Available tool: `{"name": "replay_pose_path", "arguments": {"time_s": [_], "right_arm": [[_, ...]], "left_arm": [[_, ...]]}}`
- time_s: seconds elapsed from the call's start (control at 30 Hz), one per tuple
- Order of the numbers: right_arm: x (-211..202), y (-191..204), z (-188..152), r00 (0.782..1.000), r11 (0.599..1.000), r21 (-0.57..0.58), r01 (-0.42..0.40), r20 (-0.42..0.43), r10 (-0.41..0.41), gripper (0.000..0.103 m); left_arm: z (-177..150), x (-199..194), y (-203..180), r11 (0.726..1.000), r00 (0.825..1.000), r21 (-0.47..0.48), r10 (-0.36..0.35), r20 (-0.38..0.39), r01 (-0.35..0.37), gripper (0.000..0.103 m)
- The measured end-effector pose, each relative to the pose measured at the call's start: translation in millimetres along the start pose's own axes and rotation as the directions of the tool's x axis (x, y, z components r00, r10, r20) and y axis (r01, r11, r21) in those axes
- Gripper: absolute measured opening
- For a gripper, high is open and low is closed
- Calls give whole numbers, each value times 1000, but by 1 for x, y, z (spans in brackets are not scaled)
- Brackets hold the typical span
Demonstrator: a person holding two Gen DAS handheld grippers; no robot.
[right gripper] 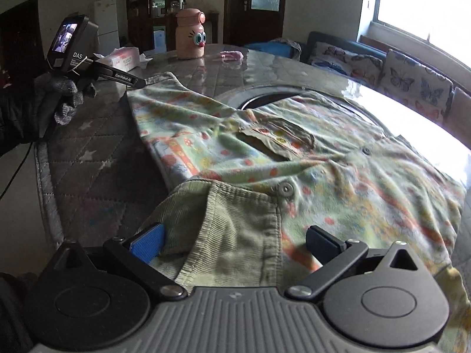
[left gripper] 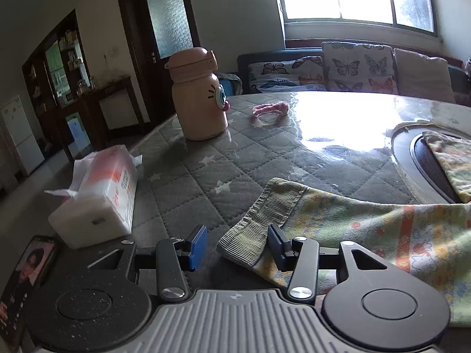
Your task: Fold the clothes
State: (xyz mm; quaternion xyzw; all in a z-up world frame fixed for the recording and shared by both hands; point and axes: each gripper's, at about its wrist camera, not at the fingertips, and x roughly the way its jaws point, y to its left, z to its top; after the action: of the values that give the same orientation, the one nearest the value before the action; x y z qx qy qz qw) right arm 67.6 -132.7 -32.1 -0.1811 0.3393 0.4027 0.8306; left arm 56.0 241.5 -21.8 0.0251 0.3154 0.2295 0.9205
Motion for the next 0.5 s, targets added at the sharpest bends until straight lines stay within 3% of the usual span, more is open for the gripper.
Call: {"name": "replay_pose_path", "arguments": {"time_s": [0.3,0.5], "right_arm": [[-18,0,7,1000,1000,-9,1,30,-1,103],[-16,-3,20,998,1000,18,2,70,-3,103]], "left_arm": [[6,-6,-1,1000,1000,16,-3,11,3,49],[17,-24,-19,997,996,44,-71,55,69,61]]}}
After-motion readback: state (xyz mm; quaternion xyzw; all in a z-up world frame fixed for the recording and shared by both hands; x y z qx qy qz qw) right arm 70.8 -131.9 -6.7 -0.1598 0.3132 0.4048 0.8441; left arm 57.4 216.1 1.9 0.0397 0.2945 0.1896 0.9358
